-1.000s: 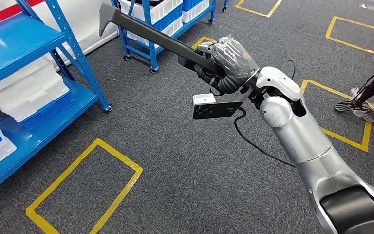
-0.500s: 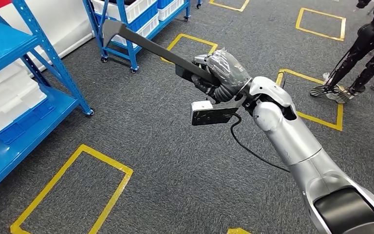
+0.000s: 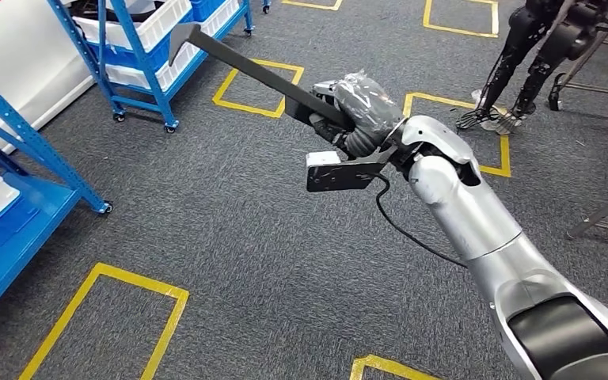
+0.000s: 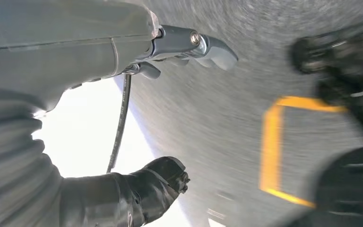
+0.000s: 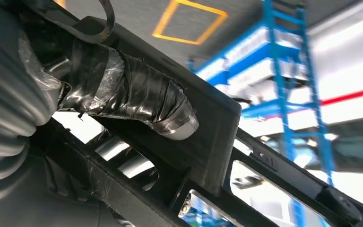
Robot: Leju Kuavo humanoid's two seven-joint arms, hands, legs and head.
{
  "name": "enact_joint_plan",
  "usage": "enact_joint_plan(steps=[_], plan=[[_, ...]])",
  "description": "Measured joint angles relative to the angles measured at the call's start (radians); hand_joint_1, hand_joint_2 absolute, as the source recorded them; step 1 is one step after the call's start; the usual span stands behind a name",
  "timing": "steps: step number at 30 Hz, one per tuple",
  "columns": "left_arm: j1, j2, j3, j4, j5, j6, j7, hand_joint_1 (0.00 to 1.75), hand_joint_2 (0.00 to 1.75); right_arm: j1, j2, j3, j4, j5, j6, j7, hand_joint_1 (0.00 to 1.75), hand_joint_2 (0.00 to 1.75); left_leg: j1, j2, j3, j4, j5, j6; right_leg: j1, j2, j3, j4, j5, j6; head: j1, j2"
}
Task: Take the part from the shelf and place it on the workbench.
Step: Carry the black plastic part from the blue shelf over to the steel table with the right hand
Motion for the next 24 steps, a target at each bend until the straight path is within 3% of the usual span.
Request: enact_joint_plan(steps=[1, 3, 5, 7, 8, 10, 11, 13, 14, 15, 16, 18, 20, 22, 24], plan=[[-0.005, 0.019, -0.016, -0.005, -0.039, -0.014, -0.005, 0.0, 1.75, 0.002, 0.023, 0.004, 0.003, 0.008, 0.0, 0.013, 1.75, 1.75, 0.0, -0.005, 0.019, -0.051, 0.039, 0.001, 0.001, 0.014, -0.001, 0.006, -0.002, -0.001, 0.0, 0.0], [-0.012, 0.053, -0.041, -0.024, -0.082, -0.031, 0.005, 0.0, 1.75, 0.003, 0.069, 0.015, 0.008, 0.018, -0.001, 0.031, 1.75, 1.75, 0.001, -0.036, 0.075, -0.181, 0.1, 0.005, 0.001, 0.04, -0.006, 0.02, -0.008, 0.0, 0.0, 0.0], [-0.015, 0.08, -0.061, -0.057, -0.097, -0.036, 0.031, 0.0, 1.75, 0.004, 0.099, 0.02, 0.013, 0.024, -0.002, 0.039, 1.75, 1.75, 0.001, -0.058, 0.104, -0.246, 0.113, 0.009, 0.0, 0.058, -0.016, 0.029, -0.01, 0.006, 0.0, 0.0], [-0.02, 0.1, -0.083, -0.105, -0.103, -0.039, 0.065, 0.0, 1.75, 0.005, 0.12, 0.021, 0.02, 0.029, -0.002, 0.045, 1.75, 1.75, 0.0, -0.047, 0.108, -0.258, 0.113, 0.014, -0.002, 0.071, -0.024, 0.029, -0.006, 0.015, 0.0, 0.0], [-0.022, 0.107, -0.095, -0.132, -0.1, -0.041, 0.084, 0.0, 1.75, 0.005, 0.128, 0.021, 0.024, 0.031, -0.002, 0.048, 1.75, 1.75, 0.001, -0.037, 0.11, -0.265, 0.117, 0.018, -0.001, 0.064, -0.027, 0.033, -0.009, 0.02, 0.001, 0.0], [-0.019, 0.116, -0.112, -0.174, -0.067, -0.048, 0.115, 0.0, 1.75, 0.0, 0.135, 0.022, 0.028, 0.032, -0.001, 0.053, 1.75, 1.75, 0.005, -0.017, 0.114, -0.276, 0.124, 0.029, 0.0, 0.023, -0.049, 0.08, -0.041, 0.03, 0.001, 0.0], [-0.01, 0.121, -0.116, -0.193, -0.03, -0.051, 0.131, 0.0, 1.75, -0.002, 0.133, 0.022, 0.029, 0.03, 0.0, 0.055, 1.75, 1.75, 0.004, -0.007, 0.115, -0.278, 0.125, 0.031, -0.002, -0.003, -0.073, 0.129, -0.07, 0.036, 0.002, 0.0], [0.032, 0.137, -0.119, -0.244, 0.086, -0.043, 0.182, 0.0, 1.75, -0.006, 0.119, 0.022, 0.029, 0.022, 0.003, 0.055, 1.75, 1.75, 0.005, 0.016, 0.115, -0.279, 0.123, 0.033, -0.012, -0.024, -0.133, 0.251, -0.123, 0.048, 0.002, 0.0], [0.062, 0.15, -0.12, -0.286, 0.161, -0.029, 0.222, 0.0, 1.75, -0.007, 0.108, 0.023, 0.029, 0.018, 0.006, 0.052, 1.75, 1.75, 0.006, 0.028, 0.116, -0.278, 0.121, 0.033, -0.018, -0.028, -0.152, 0.286, -0.129, 0.053, 0.002, 0.0], [0.096, 0.165, -0.122, -0.337, 0.244, -0.006, 0.271, 0.0, 1.75, -0.007, 0.097, 0.023, 0.03, 0.015, 0.009, 0.051, 1.75, 1.75, 0.007, 0.04, 0.118, -0.278, 0.119, 0.032, -0.024, -0.032, -0.153, 0.286, -0.116, 0.058, 0.002, 0.0], [0.134, 0.182, -0.126, -0.396, 0.34, 0.034, 0.33, 0.0, 1.75, -0.008, 0.082, 0.023, 0.029, 0.011, 0.011, 0.055, 1.75, 1.75, 0.009, 0.05, 0.12, -0.278, 0.116, 0.03, -0.029, -0.038, -0.134, 0.246, -0.087, 0.061, 0.002, 0.0], [0.239, 0.222, -0.137, -0.554, 0.573, 0.181, 0.449, 0.0, 1.75, -0.011, 0.037, 0.023, 0.026, -0.003, 0.01, 0.067, 1.75, 1.75, 0.011, 0.071, 0.128, -0.278, 0.109, 0.022, -0.028, -0.069, -0.065, 0.11, -0.026, 0.063, 0.001, 0.0], [0.364, 0.279, -0.164, -0.804, 0.845, 0.48, 0.516, 0.0, 1.75, -0.014, -0.047, 0.021, 0.014, -0.032, -0.001, 0.053, 1.75, 1.75, 0.012, 0.086, 0.137, -0.275, 0.102, 0.012, -0.014, -0.096, -0.023, 0.024, -0.006, 0.058, 0.0, 0.0], [0.452, 0.344, -0.239, -1.09, 1.083, 0.857, 0.472, 0.0, 1.75, -0.012, -0.158, 0.005, -0.004, -0.057, -0.015, 0.021, 1.75, 1.75, 0.015, 0.093, 0.142, -0.273, 0.097, 0.002, 0.0, -0.094, -0.017, 0.01, -0.011, 0.049, 0.0, 0.0], [0.496, 0.396, -0.352, -1.326, 1.268, 1.139, 0.35, 0.0, 1.75, 0.005, -0.267, -0.036, -0.032, -0.07, -0.03, 0.012, 1.75, 1.75, 0.02, 0.078, 0.139, -0.26, 0.082, -0.001, -0.004, -0.085, -0.005, -0.001, -0.008, 0.037, -0.001, 0.0]])
